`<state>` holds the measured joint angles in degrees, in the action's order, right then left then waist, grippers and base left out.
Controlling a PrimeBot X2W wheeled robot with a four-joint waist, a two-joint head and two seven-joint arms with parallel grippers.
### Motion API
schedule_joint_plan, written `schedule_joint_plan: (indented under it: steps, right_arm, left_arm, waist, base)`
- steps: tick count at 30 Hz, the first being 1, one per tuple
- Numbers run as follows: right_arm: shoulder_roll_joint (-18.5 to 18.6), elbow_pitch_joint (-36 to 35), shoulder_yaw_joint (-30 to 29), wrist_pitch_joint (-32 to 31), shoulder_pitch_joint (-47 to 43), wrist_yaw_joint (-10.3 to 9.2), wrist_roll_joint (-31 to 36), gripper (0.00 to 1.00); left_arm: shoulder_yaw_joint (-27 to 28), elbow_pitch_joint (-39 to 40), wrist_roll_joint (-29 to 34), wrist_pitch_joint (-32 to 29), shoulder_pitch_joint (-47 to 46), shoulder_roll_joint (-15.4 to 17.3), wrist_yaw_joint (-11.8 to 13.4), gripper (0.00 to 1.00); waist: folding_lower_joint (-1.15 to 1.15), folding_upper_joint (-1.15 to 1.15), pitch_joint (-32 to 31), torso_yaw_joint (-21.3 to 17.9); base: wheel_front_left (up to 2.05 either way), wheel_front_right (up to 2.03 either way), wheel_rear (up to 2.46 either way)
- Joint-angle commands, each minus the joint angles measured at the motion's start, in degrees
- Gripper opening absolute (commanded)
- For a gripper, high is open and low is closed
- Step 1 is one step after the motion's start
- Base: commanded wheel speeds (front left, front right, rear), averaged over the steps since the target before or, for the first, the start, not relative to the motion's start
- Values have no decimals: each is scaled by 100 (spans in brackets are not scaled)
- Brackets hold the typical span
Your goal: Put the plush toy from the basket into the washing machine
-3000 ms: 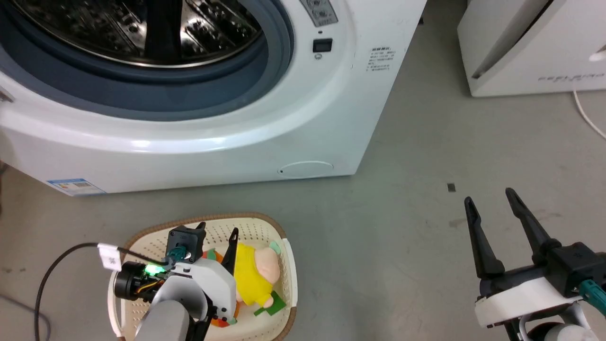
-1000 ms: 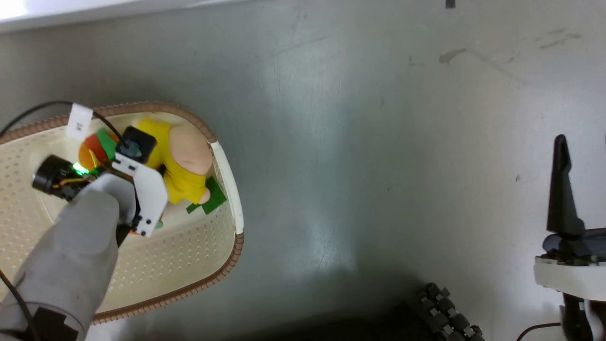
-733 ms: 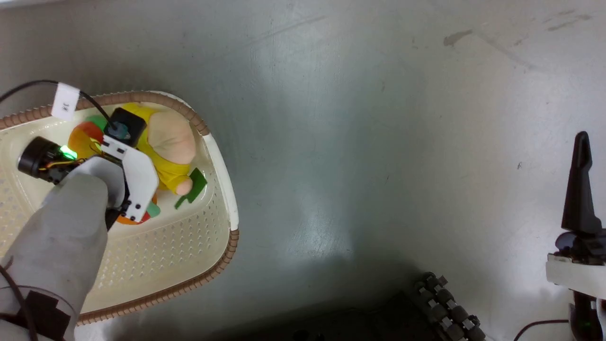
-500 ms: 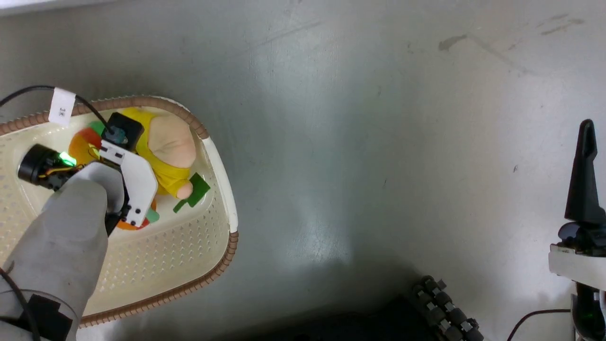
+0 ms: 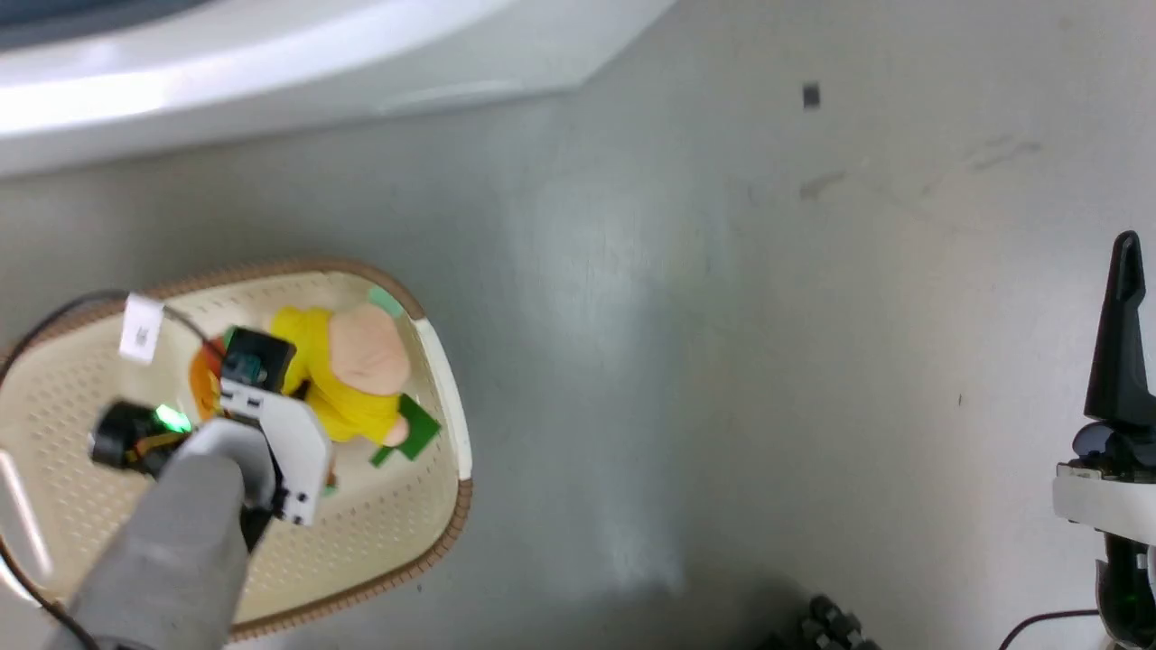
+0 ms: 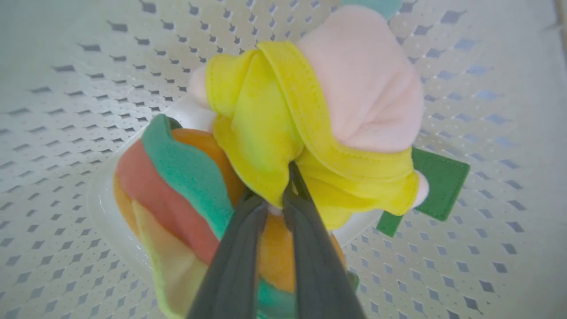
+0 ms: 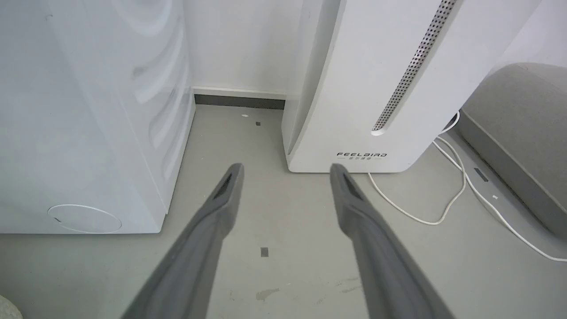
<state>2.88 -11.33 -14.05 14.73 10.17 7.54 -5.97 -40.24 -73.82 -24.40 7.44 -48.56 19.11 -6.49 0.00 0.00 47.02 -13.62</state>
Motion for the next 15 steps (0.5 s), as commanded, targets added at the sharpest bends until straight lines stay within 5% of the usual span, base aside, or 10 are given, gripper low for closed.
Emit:
schedule_joint_plan:
  steps: [1,15]
  right_arm:
    - [-1,54,-1,27,5,-5,40,100]
    - [-1,313,56,27,-364,-5,172,100]
  left_arm:
    - [210,-6,-280,187,217,-118,3,0]
    - [600,733,-625,751,1193,-386,62,0]
  waist:
    - [0,0,-601,118]
    - [0,0,-2244,624]
  base:
    - [0,0,0]
    - [0,0,0]
